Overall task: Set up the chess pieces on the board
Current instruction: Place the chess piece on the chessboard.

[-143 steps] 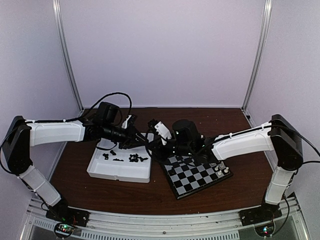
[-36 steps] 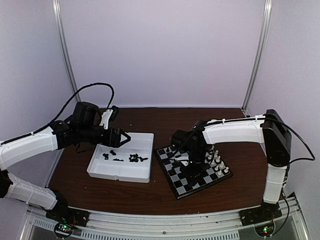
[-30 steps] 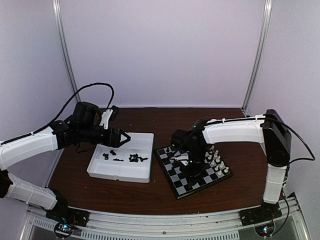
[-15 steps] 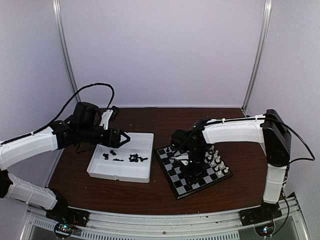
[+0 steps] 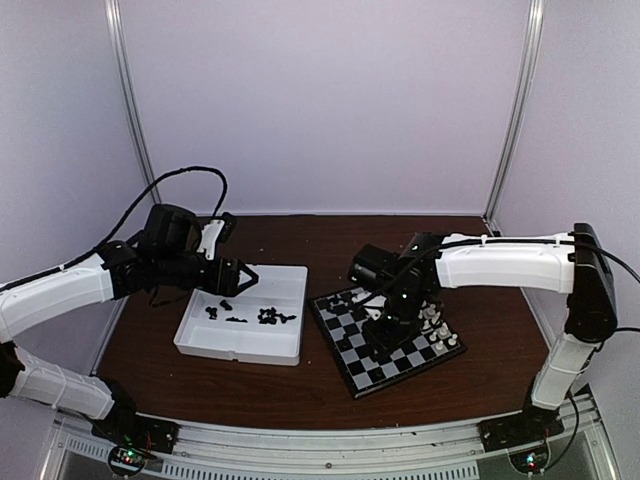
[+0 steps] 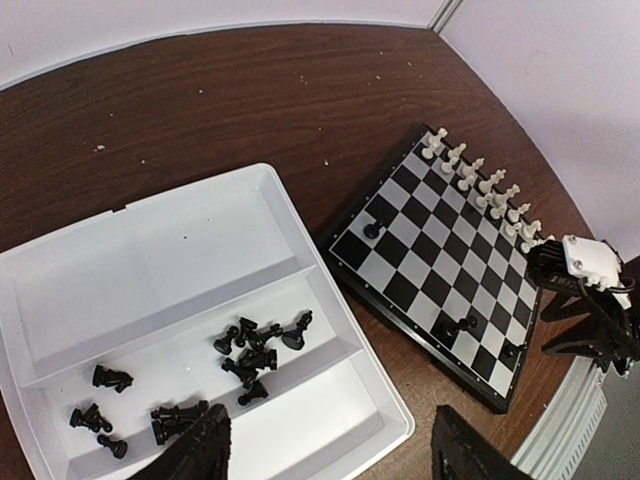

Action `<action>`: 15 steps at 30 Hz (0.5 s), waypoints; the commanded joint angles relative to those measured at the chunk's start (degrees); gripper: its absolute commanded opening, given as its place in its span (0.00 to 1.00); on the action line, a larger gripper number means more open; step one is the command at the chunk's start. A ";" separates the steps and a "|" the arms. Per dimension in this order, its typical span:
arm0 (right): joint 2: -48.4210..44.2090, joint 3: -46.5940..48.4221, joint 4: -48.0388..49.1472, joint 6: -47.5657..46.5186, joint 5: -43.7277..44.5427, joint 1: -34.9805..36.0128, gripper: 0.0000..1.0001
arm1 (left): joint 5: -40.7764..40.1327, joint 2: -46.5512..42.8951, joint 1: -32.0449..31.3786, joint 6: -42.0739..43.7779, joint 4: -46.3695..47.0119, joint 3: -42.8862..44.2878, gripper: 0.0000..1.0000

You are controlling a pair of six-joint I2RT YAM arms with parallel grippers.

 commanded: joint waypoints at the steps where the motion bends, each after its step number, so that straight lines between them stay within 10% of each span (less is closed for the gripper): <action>1: -2.66 -3.68 5.26 4.15 6.65 2.57 0.41 | -0.54 -1.14 0.35 0.92 0.92 -0.22 0.68; 15: -5.65 -7.06 9.01 8.21 12.31 6.32 0.42 | -0.97 -1.60 0.35 0.82 0.72 -0.56 0.69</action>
